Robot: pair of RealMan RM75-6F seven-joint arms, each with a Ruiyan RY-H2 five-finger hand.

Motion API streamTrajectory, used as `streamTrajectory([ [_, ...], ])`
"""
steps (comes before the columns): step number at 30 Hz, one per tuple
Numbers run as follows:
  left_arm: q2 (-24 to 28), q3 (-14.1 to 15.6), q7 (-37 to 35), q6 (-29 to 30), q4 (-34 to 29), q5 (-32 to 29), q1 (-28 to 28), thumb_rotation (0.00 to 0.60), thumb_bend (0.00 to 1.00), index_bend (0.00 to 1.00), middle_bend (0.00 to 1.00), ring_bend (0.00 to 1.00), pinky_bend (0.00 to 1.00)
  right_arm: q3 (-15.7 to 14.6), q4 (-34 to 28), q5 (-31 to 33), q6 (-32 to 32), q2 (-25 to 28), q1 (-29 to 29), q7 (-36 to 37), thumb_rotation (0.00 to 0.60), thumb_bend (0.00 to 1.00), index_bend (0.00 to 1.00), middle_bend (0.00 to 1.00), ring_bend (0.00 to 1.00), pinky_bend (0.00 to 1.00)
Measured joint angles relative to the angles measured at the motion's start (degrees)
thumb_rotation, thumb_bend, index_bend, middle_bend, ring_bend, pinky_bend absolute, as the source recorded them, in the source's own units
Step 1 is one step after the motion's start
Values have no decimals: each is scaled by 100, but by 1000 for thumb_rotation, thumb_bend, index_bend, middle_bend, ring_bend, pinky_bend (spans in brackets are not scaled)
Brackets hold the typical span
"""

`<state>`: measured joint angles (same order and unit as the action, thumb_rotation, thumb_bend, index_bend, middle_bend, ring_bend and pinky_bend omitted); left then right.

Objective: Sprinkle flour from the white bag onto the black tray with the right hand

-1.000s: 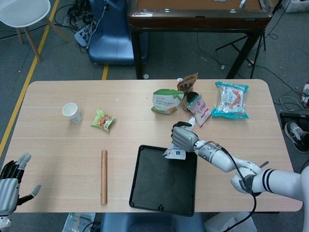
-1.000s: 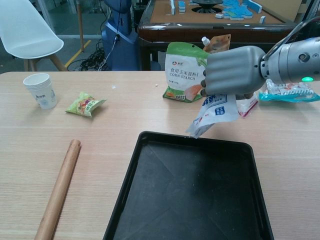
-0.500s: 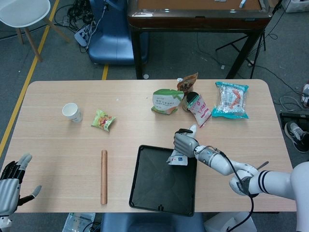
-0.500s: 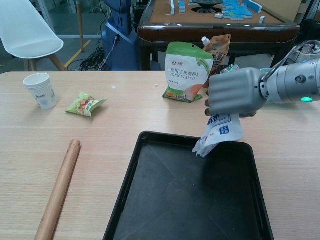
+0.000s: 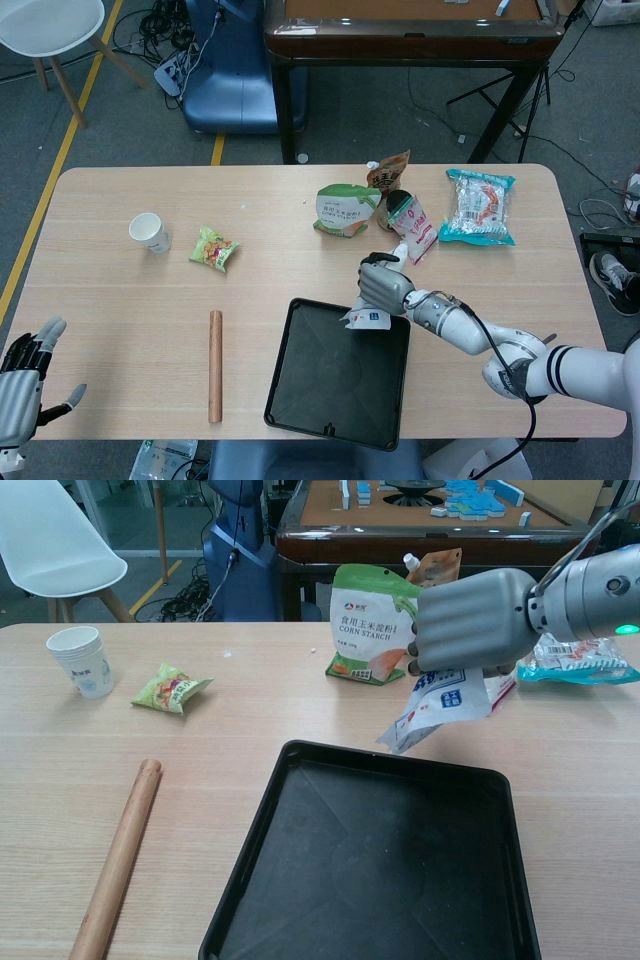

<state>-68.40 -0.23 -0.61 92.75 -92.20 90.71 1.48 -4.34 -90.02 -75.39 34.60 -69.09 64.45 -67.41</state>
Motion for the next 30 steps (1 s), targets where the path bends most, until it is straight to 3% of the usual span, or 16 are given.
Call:
streamTrajectory([
  [6, 13, -5, 8, 9, -2, -15, 9, 600, 213, 69, 90, 119, 56, -92, -67, -5, -258, 100, 164, -74, 600, 1000, 975, 881, 760, 676],
  [11, -6, -6, -4, -11, 15, -41, 11, 600, 213, 69, 90, 119, 56, -186, -152, 451, -397, 134, 327, -461, 600, 1000, 999, 901, 779, 683],
  [20, -6, -16, -23, -24, 41, -57, 6, 600, 213, 69, 90, 119, 56, -474, -276, 1259, 111, -49, 506, -1391, 600, 999, 1000, 904, 782, 683],
  [24, -17, -17, -18, -33, 41, -63, 3, 600, 213, 69, 90, 119, 56, -539, -285, 1365, 247, -137, 526, -1358, 600, 998, 1000, 904, 782, 683],
  [30, -13, -25, -3, -55, 38, -97, 0, 600, 213, 69, 90, 119, 56, -511, -147, 1184, 500, -267, 293, -619, 600, 999, 1000, 904, 782, 683],
])
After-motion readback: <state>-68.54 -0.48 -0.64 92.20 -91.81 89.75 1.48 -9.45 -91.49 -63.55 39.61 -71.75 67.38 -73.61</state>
